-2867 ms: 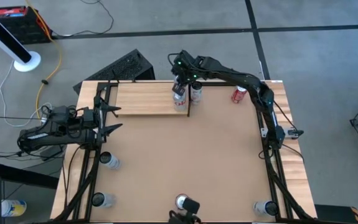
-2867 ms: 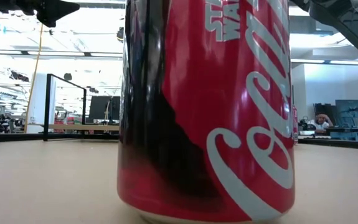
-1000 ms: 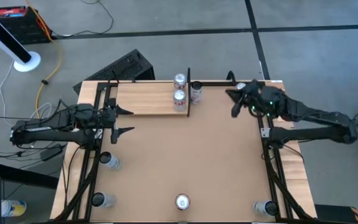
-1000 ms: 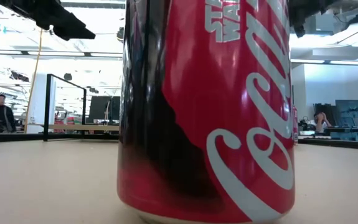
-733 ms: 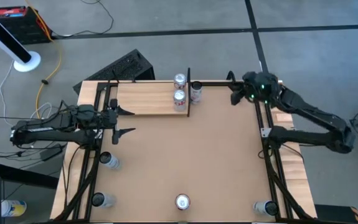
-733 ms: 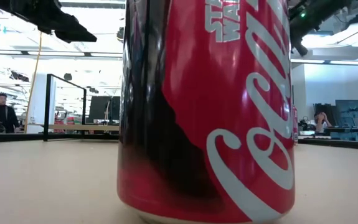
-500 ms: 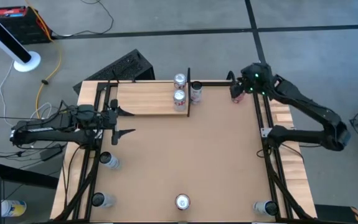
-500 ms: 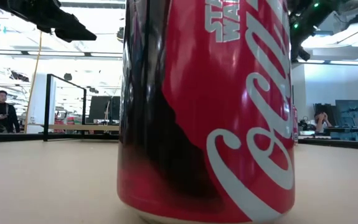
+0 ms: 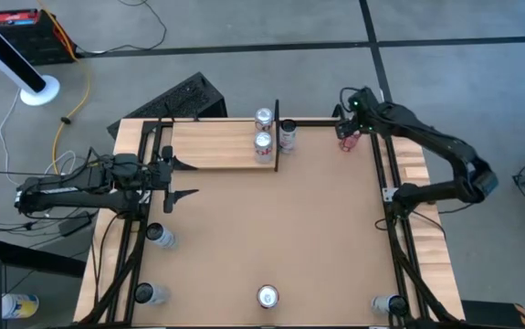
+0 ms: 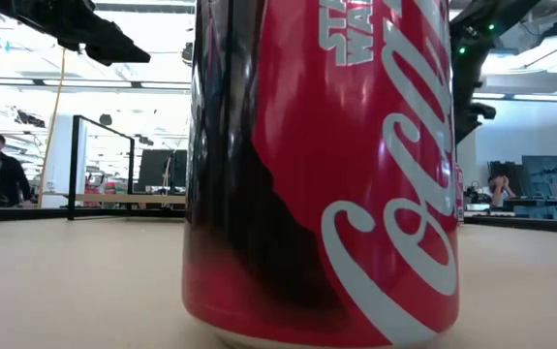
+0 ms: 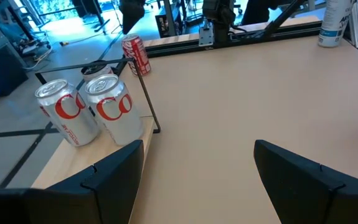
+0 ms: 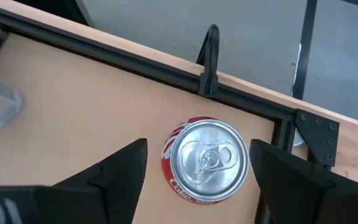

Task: Place canned beverage on shelf
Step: Put the top red and white soda can on the shelf

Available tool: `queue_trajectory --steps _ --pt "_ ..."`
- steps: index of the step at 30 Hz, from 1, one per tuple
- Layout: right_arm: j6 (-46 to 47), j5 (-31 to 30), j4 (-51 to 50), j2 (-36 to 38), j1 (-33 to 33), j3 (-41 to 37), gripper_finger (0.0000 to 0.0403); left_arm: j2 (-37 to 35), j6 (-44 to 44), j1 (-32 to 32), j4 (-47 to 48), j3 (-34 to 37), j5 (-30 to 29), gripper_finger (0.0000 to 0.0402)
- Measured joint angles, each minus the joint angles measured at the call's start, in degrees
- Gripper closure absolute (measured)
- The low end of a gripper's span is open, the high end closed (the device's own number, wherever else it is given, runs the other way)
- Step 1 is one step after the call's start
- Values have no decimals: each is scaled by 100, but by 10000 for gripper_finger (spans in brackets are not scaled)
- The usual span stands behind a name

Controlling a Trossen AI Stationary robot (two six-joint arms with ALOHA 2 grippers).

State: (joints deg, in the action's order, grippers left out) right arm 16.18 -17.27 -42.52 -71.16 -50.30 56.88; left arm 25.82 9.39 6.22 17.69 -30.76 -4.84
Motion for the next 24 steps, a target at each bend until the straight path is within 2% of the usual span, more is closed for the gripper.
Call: queue_trajectory --steps 10,19,24 --pt "-103 -215 -57 -133 -168 0 96 0 -15 0 0 0 3 113" --pt "-155 245 -51 -133 -255 0 95 0 -18 0 -2 0 118 113" --pt "-178 384 -73 -133 -377 0 63 0 -41 0 0 0 120 113"
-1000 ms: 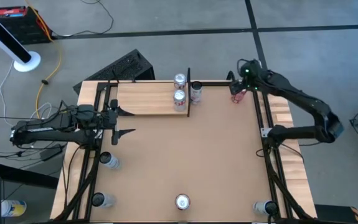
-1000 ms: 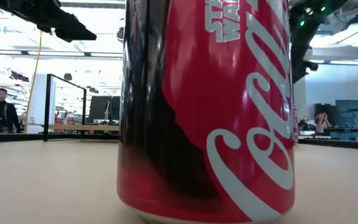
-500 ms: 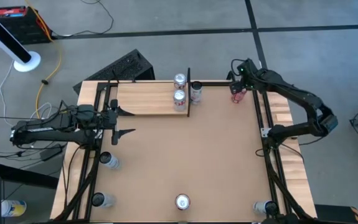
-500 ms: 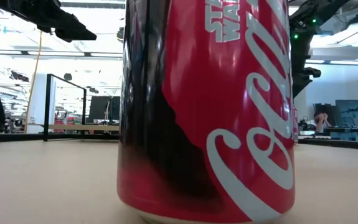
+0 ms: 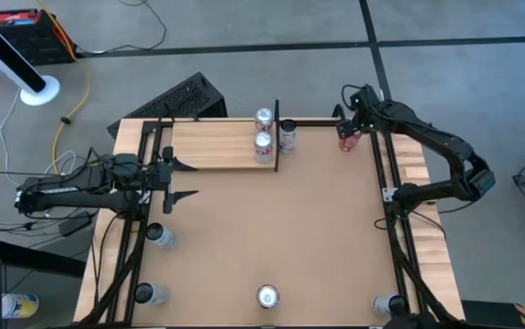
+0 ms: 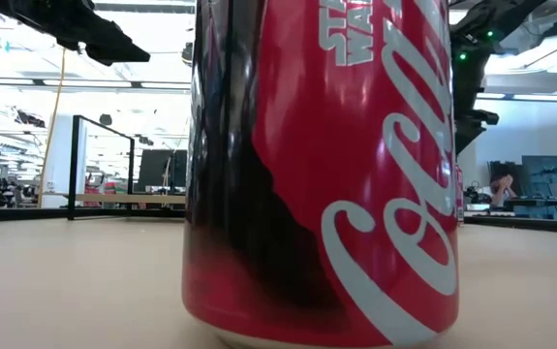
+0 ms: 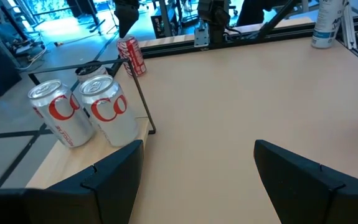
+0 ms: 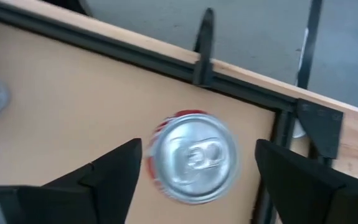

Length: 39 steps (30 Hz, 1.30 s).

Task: Place canned beverage on shelf
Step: Put the top red and white soda can on the shelf

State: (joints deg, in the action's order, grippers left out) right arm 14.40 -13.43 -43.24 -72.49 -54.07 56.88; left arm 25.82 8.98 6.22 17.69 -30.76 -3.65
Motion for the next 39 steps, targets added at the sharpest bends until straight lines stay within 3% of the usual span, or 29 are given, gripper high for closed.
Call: queue_trajectory --steps 6,20,24,30,39 --pt "14 6 46 0 -158 -36 28 0 -20 0 0 0 2 113" --pt "59 21 930 0 -159 -798 27 1 -20 0 4 0 14 113" --pt "69 21 968 0 -159 -855 40 1 -20 0 4 1 14 113" --pt "58 15 951 7 -156 -855 98 0 -20 0 4 1 11 113" --pt "42 255 749 252 242 -870 98 0 -69 2 35 0 5 113"
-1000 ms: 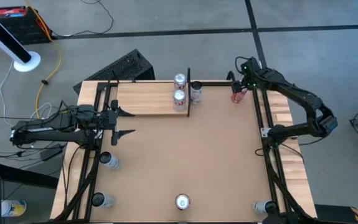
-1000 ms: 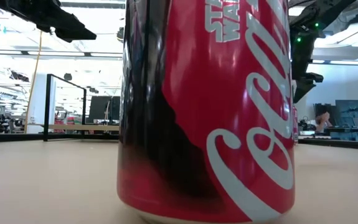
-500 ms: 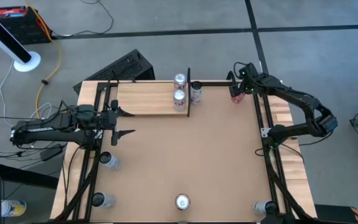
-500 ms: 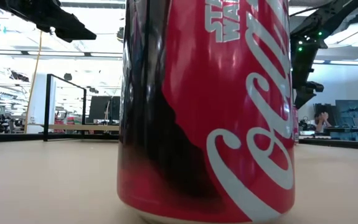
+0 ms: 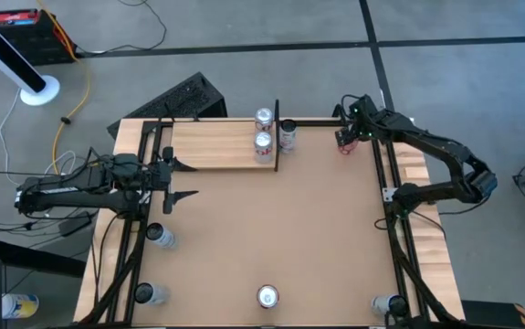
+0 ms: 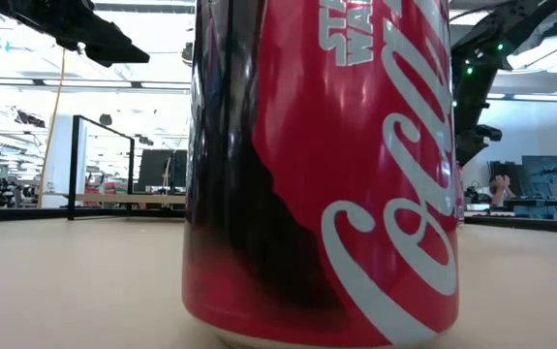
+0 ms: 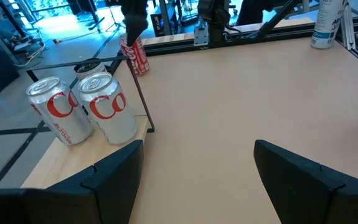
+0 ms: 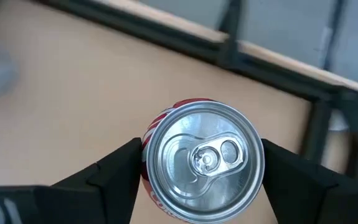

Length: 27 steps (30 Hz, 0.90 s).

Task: Place canned beverage on shelf
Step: Put the top red and white soda can on the shelf

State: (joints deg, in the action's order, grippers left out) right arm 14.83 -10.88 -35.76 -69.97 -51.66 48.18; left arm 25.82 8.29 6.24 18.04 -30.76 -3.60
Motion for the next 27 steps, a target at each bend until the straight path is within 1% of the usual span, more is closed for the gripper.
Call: queue_trajectory --steps 4,7,12,15,18,21,24,27 --pt "67 145 -194 328 434 2 98 1 -2 -2 0 2 0 113" --pt "222 261 -398 613 882 2 98 0 -4 -2 2 2 0 113" --pt "564 546 -355 986 1943 9 98 0 -13 -1 0 2 0 113" --pt "776 555 -321 995 2674 216 98 0 -15 -2 0 2 0 113" --pt "868 534 -302 830 3388 593 98 1 -15 -1 0 2 0 113" --pt "874 527 -282 466 4045 1063 98 2 -35 -1 0 1 6 113" --pt "624 490 -230 -71 4594 1652 98 2 -42 -1 -2 2 17 113" --pt "146 473 -122 -788 4919 2419 98 1 -47 -2 -2 2 19 113"
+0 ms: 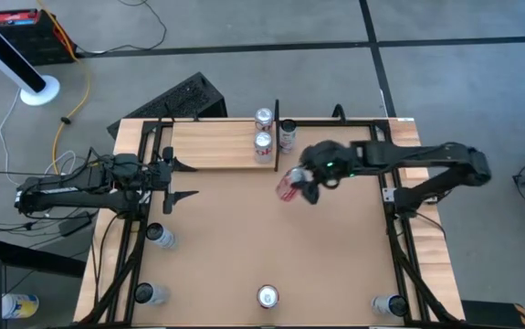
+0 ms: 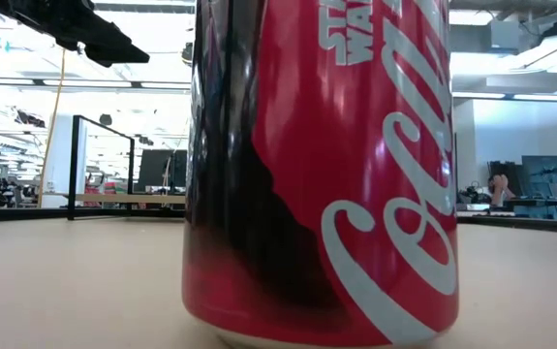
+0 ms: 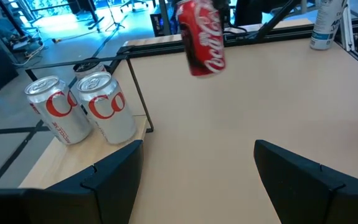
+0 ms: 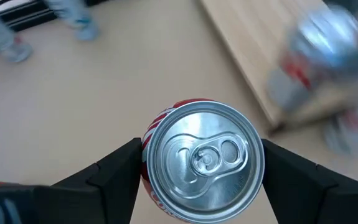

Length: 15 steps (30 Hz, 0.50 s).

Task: Place canned beverage on shelf
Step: Put the top red and white soda can on the shelf

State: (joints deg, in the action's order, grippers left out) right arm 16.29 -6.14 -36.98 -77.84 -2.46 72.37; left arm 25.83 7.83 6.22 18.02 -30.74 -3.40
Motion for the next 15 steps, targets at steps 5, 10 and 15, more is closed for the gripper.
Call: queue_trajectory --steps 5,10,15 --pt "-1112 113 -12 -1257 -13 1465 98 0 -10 0 2 0 3 113" --pt "-2183 831 -85 -2474 -496 3036 98 -1 -10 1 0 0 3 113" --pt "-3245 1488 -331 -3591 -1123 4461 98 0 -12 1 2 0 5 113"
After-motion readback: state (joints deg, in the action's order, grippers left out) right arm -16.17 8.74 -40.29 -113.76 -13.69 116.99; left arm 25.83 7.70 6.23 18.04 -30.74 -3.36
